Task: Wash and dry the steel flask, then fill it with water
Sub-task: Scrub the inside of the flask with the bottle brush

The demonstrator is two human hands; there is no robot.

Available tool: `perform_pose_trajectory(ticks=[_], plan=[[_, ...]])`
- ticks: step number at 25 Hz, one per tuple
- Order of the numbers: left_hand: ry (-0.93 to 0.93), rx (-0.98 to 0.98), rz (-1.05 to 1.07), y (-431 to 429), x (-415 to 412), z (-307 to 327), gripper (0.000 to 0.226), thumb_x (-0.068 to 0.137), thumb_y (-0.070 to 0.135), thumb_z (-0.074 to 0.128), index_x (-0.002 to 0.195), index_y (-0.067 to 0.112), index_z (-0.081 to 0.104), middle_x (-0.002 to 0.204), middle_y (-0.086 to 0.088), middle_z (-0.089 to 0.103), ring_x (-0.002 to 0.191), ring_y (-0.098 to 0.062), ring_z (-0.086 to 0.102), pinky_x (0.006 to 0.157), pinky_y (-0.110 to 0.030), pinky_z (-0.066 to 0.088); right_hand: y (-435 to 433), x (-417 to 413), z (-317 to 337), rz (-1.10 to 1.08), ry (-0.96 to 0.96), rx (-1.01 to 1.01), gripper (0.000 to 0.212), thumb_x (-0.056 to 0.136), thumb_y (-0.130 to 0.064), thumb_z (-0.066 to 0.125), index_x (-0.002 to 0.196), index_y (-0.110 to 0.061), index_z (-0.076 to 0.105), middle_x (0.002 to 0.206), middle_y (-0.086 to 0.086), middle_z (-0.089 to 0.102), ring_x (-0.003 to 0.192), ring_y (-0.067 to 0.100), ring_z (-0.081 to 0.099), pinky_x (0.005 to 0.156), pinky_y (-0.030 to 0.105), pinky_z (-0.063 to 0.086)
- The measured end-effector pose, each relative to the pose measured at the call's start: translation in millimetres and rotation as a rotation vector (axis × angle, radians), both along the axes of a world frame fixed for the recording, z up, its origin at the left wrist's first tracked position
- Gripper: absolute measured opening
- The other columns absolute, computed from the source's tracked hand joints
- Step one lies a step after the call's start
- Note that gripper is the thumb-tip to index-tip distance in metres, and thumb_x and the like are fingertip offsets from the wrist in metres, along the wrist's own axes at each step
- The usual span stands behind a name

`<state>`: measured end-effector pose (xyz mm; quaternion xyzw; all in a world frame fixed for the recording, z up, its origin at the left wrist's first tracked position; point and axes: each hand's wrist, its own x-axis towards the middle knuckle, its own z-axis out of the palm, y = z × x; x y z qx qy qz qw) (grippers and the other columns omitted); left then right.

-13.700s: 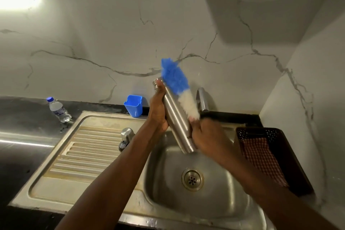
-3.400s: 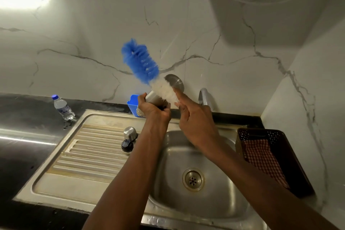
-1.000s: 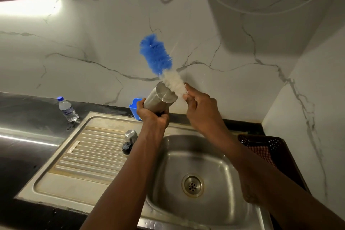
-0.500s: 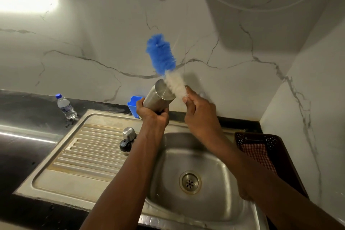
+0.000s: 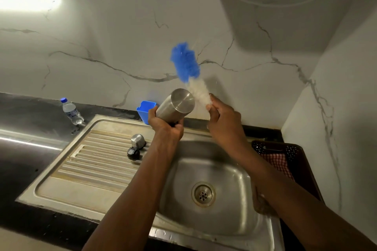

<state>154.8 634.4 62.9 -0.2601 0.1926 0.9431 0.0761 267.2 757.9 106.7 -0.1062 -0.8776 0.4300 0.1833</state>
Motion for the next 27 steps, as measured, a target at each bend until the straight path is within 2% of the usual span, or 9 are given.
perform_pose_trajectory(ticks=[3, 6, 8, 11, 14, 16, 19, 23, 27], plan=[[0.124, -0.089, -0.002, -22.3, 0.4, 2.9, 0.023, 0.087, 0.038, 0.070, 0.094, 0.016, 0.067, 0.086, -0.007, 0.074, 0.073, -0.025, 0.074, 0.070, -0.035, 0.062, 2.3, 9.7, -19.4, 0.049, -0.111, -0.011, 0.042, 0.110, -0.020, 0.045, 0.150, -0.026, 0.052, 0.147, 0.009, 0.058, 0.127, 0.022, 0.058, 0.095, 0.011, 0.031], [0.178, -0.203, -0.012, -58.1, 0.3, -4.8, 0.033, 0.086, 0.040, 0.070, 0.105, 0.013, 0.065, 0.092, -0.008, 0.073, 0.077, -0.025, 0.074, 0.072, -0.033, 0.062, -12.9, 9.0, -36.7, 0.090, -0.115, -0.045, 0.040, 0.108, -0.021, 0.047, 0.148, -0.022, 0.055, 0.140, 0.009, 0.063, 0.129, 0.026, 0.058, 0.105, 0.027, 0.041], [0.164, -0.257, -0.025, -83.9, -0.5, -17.2, 0.042, 0.086, 0.040, 0.073, 0.114, 0.011, 0.064, 0.096, -0.011, 0.074, 0.084, -0.027, 0.076, 0.079, -0.038, 0.063, -20.8, -5.7, -47.3, 0.090, -0.204, -0.003, 0.036, 0.107, -0.026, 0.047, 0.140, -0.020, 0.060, 0.131, 0.008, 0.067, 0.121, 0.028, 0.062, 0.102, 0.037, 0.048], [0.140, -0.378, -0.052, -120.4, -2.6, -35.8, 0.063, 0.082, 0.038, 0.081, 0.132, 0.009, 0.056, 0.110, -0.015, 0.070, 0.101, -0.032, 0.073, 0.092, -0.051, 0.061, -21.9, -39.8, -48.5, 0.077, -0.367, 0.244, 0.026, 0.100, -0.029, 0.054, 0.123, -0.022, 0.061, 0.122, 0.007, 0.069, 0.115, 0.031, 0.063, 0.094, 0.039, 0.049], [0.120, -0.503, -0.034, -141.1, -12.6, -43.6, 0.062, 0.078, 0.031, 0.087, 0.129, 0.009, 0.059, 0.117, -0.017, 0.073, 0.107, -0.034, 0.074, 0.088, -0.052, 0.063, -21.9, -81.6, -33.3, 0.063, -0.335, 0.599, 0.029, 0.086, -0.027, 0.061, 0.114, -0.027, 0.064, 0.113, 0.004, 0.072, 0.110, 0.030, 0.065, 0.099, 0.041, 0.045], [0.154, -0.588, -0.018, -148.6, -23.2, -45.3, 0.063, 0.076, 0.023, 0.090, 0.129, 0.009, 0.060, 0.116, -0.015, 0.074, 0.104, -0.031, 0.075, 0.081, -0.046, 0.064, -31.2, -110.9, -20.4, 0.058, -0.263, 0.766, 0.028, 0.085, -0.026, 0.069, 0.113, -0.026, 0.067, 0.107, 0.003, 0.072, 0.100, 0.027, 0.068, 0.087, 0.038, 0.044], [0.219, -0.783, -0.083, -154.5, -41.4, -53.1, 0.056, 0.074, 0.017, 0.091, 0.121, 0.014, 0.063, 0.110, -0.009, 0.073, 0.097, -0.027, 0.075, 0.073, -0.039, 0.063, -50.8, -149.8, -8.9, 0.063, -0.202, 0.920, 0.025, 0.087, -0.021, 0.072, 0.112, -0.021, 0.069, 0.101, 0.005, 0.071, 0.091, 0.027, 0.068, 0.071, 0.032, 0.037], [0.286, -0.900, -0.111, -165.2, -75.1, -54.9, 0.053, 0.068, 0.013, 0.095, 0.111, 0.018, 0.065, 0.104, -0.008, 0.073, 0.094, -0.028, 0.075, 0.081, -0.046, 0.063, -75.5, -189.5, -8.4, 0.078, -0.185, 1.060, 0.015, 0.093, -0.021, 0.067, 0.108, -0.019, 0.067, 0.090, 0.004, 0.067, 0.082, 0.025, 0.066, 0.071, 0.033, 0.043], [0.342, -0.975, -0.144, -172.2, -102.6, -52.0, 0.058, 0.065, 0.013, 0.097, 0.112, 0.016, 0.064, 0.100, -0.007, 0.072, 0.090, -0.023, 0.075, 0.072, -0.038, 0.061, -97.9, -220.7, -0.5, 0.149, -0.202, 1.217, 0.005, 0.097, -0.018, 0.063, 0.102, -0.020, 0.062, 0.077, 0.000, 0.049, 0.072, 0.020, 0.052, 0.068, 0.033, 0.037]])
